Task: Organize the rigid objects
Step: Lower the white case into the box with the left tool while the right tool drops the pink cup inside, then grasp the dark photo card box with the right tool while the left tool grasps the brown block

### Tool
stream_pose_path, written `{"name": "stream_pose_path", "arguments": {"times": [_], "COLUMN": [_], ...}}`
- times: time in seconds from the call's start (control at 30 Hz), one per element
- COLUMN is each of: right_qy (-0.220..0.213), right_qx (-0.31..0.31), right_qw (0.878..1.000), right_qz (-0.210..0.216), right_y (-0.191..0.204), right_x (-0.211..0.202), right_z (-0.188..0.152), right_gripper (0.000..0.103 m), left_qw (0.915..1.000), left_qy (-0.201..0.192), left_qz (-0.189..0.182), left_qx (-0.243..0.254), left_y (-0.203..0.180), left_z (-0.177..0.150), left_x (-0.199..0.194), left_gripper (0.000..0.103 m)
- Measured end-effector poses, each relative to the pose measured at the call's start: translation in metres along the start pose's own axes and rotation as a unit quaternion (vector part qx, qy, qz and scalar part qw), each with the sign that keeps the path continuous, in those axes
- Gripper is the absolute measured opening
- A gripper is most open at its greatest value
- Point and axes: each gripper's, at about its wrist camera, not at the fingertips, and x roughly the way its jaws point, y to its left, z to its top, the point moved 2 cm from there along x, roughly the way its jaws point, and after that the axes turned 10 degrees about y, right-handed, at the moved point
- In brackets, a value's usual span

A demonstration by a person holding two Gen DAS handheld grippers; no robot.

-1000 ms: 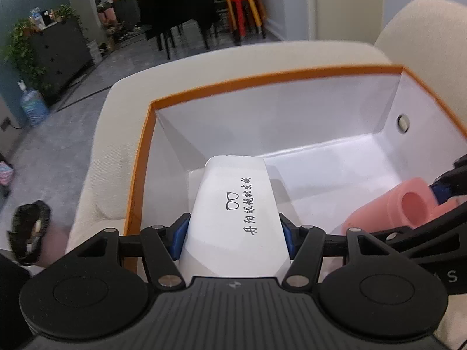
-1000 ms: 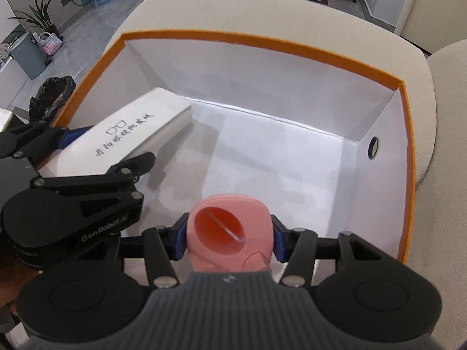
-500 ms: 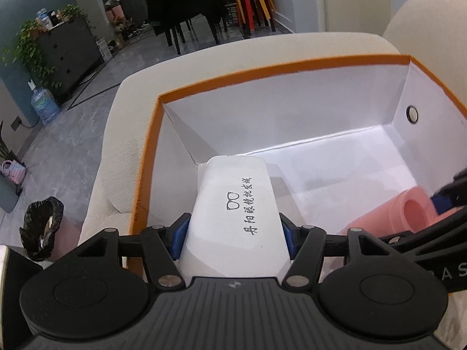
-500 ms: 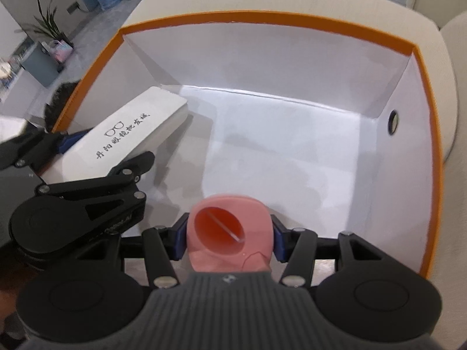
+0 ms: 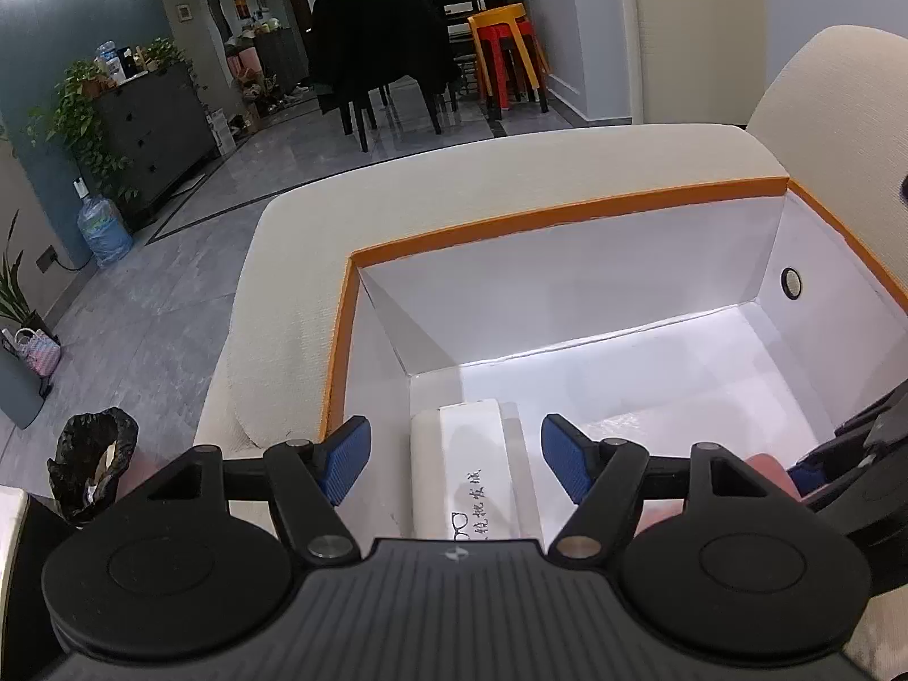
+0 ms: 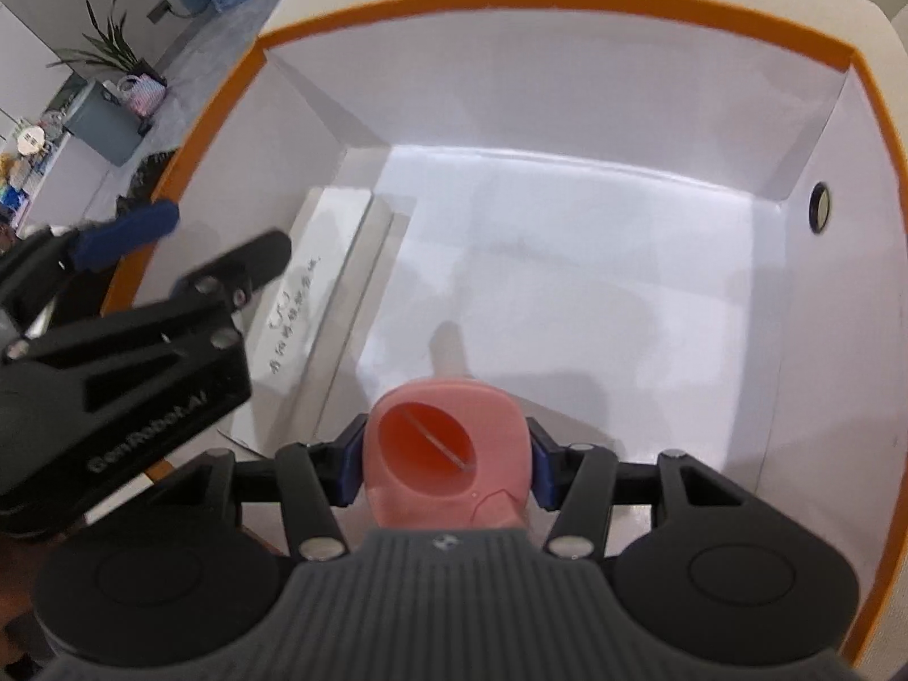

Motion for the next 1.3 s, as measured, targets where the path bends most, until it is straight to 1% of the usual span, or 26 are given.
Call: {"name": "stream_pose_path", "arguments": {"times": [0.1, 0.17, 0.27, 0.33, 0.4, 0.43, 0.47, 0.6, 0.63, 0.73, 0.77, 0.87, 1.07, 1.2, 1.3], "right_qy": [0.012, 0.017, 0.011, 0.002, -0.008, -0.012, -0.017, -0.037, -0.043, -0.065, -0.068, -0.076, -0.087, -0.096, -0.103], "right_qx": [-0.001, 0.007, 0.005, 0.003, -0.008, -0.01, -0.009, -0.006, -0.008, -0.022, -0.026, -0.023, -0.017, -0.018, -0.02], "right_qw": [1.0, 1.0, 0.999, 0.998, 0.995, 0.995, 0.994, 0.995, 0.994, 0.987, 0.985, 0.986, 0.984, 0.984, 0.983], "right_qz": [-0.004, -0.005, -0.038, -0.069, -0.097, -0.103, -0.106, -0.093, -0.098, -0.147, -0.154, -0.147, -0.152, -0.152, -0.152], "right_y": [0.0, -0.002, -0.007, -0.01, -0.01, -0.012, -0.013, -0.017, -0.016, -0.01, -0.009, -0.011, -0.013, -0.004, 0.005], "right_x": [0.005, 0.005, 0.0, -0.006, -0.013, -0.016, -0.021, -0.04, -0.046, -0.058, -0.06, -0.069, -0.088, -0.097, -0.103], "right_z": [0.0, 0.001, 0.001, 0.0, -0.002, -0.002, -0.003, -0.006, -0.008, -0.012, -0.012, -0.016, -0.031, -0.041, -0.053], "right_gripper": [0.056, 0.062, 0.064, 0.07, 0.07, 0.07, 0.07, 0.065, 0.065, 0.066, 0.066, 0.065, 0.065, 0.065, 0.065], "left_qw": [1.0, 1.0, 1.0, 1.0, 1.0, 1.0, 1.0, 1.0, 1.0, 1.0, 1.0, 1.0, 0.9998, 0.9996, 0.9996], "left_qy": [0.002, 0.003, 0.003, 0.003, 0.002, 0.002, 0.002, 0.0, -0.001, -0.005, -0.006, -0.009, -0.017, -0.021, -0.026], "left_qz": [-0.004, -0.005, -0.005, -0.005, -0.004, -0.005, -0.004, -0.004, -0.003, -0.003, -0.002, -0.003, -0.005, -0.011, -0.005], "left_qx": [-0.001, -0.002, -0.002, -0.001, -0.001, -0.001, -0.001, 0.001, 0.001, 0.001, 0.001, -0.003, -0.01, -0.016, -0.011], "left_y": [0.001, 0.002, 0.003, 0.004, 0.005, 0.005, 0.005, 0.006, 0.006, 0.009, 0.01, 0.014, 0.024, 0.033, 0.038], "left_z": [-0.001, -0.001, -0.001, -0.001, -0.001, -0.002, -0.001, -0.002, -0.004, -0.004, -0.006, -0.007, -0.013, -0.021, -0.026], "left_x": [0.001, 0.001, 0.001, 0.001, 0.001, 0.0, 0.0, -0.002, -0.003, -0.007, -0.009, -0.015, -0.032, -0.046, -0.057], "left_gripper": [0.081, 0.081, 0.081, 0.081, 0.081, 0.081, 0.081, 0.081, 0.081, 0.081, 0.081, 0.081, 0.081, 0.081, 0.081]}}
